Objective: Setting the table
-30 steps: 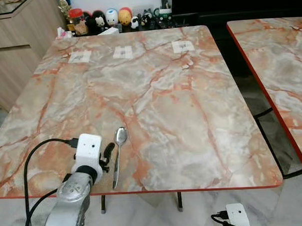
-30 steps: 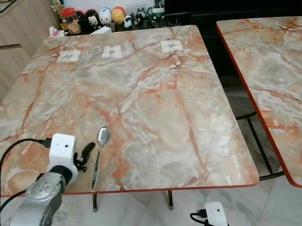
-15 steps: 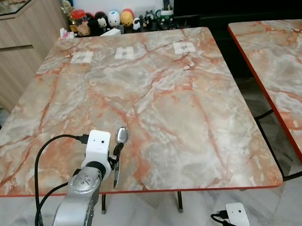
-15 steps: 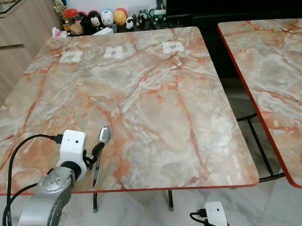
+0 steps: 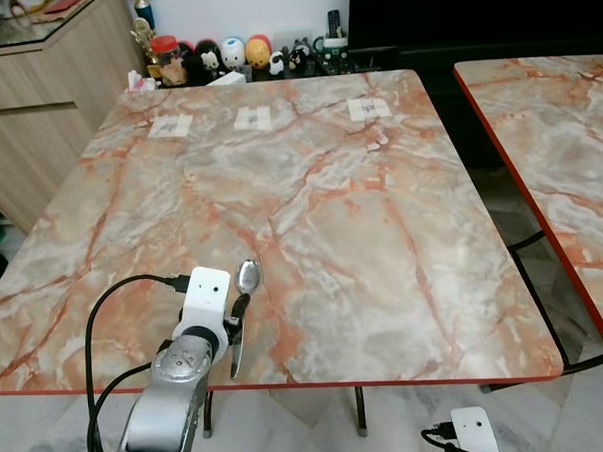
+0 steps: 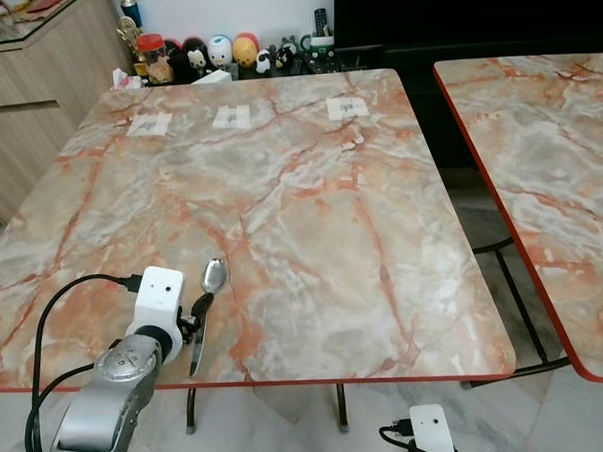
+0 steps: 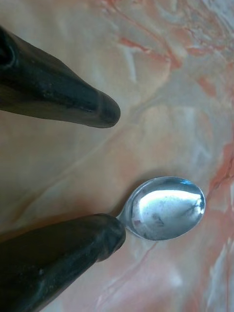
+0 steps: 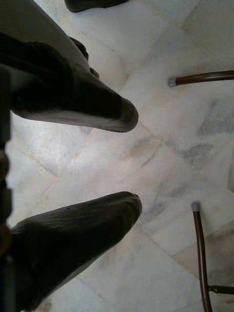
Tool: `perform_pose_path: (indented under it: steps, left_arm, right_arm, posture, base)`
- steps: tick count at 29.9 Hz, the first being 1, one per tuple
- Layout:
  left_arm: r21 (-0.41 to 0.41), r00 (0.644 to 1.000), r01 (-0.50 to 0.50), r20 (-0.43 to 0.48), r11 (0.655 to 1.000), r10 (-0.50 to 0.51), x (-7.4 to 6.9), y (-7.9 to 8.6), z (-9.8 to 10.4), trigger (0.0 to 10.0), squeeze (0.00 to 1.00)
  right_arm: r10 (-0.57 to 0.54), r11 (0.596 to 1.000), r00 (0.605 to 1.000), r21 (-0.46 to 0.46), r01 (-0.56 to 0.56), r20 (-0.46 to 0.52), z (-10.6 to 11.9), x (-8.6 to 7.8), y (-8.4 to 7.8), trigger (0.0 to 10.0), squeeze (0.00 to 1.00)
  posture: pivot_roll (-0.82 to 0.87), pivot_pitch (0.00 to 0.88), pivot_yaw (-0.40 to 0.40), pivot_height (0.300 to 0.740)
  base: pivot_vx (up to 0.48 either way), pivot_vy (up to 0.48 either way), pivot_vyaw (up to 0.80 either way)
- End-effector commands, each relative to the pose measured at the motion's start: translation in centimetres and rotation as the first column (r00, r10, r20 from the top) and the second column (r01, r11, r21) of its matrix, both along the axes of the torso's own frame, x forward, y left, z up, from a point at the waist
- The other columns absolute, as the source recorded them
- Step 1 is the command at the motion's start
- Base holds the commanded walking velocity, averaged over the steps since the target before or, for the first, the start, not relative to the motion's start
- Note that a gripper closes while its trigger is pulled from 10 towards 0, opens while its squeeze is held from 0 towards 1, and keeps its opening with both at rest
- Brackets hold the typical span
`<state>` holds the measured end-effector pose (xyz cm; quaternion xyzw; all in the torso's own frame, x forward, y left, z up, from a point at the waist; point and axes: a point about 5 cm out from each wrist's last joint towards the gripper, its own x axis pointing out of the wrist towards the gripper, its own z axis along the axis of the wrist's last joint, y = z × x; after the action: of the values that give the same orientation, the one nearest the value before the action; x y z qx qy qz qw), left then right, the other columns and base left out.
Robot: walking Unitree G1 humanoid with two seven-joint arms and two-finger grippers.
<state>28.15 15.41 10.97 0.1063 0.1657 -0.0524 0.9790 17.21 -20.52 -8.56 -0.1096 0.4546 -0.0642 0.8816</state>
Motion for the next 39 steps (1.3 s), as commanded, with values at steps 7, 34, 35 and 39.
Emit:
perform_pose_path:
  steps: [7,34,35,39]
  left_arm:
    - [0.051,0.99,0.001,-0.141,0.999,0.007,-0.8,0.3,-2.3,10.0,0.0]
    - [0.115,0.994,-0.102,-0.025,0.988,0.106,-0.1,2.3,-1.0,10.0,0.0]
    - [0.115,0.994,-0.105,-0.025,0.988,0.108,-0.1,2.3,-1.0,10.0,0.0]
    - [0.114,0.993,-0.117,-0.011,0.987,0.119,-0.2,2.6,-0.8,10.0,0.0]
  right_arm:
    - [-0.001,1.0,1.0,0.003,0.001,-0.025,-0.3,-0.6,0.2,10.0,0.0]
    - [-0.001,1.0,1.0,0.0,0.001,-0.022,-0.2,-0.3,0.1,10.0,0.0]
    - [0.0,1.0,1.0,0.0,0.0,-0.022,-0.2,-0.3,0.1,10.0,0.0]
    - [0.004,1.0,1.0,-0.001,-0.004,-0.021,-0.2,-0.3,0.1,10.0,0.0]
  posture:
    - [-0.02,0.079,0.038,0.74]
    - [-0.01,0.099,0.021,0.74]
    - [-0.01,0.098,0.018,0.74]
    - [-0.01,0.096,0.015,0.74]
  base:
    - [0.0,0.0,0.0]
    - [0.0,0.0,0.0]
    - [0.0,0.0,0.0]
    - [0.0,0.0,0.0]
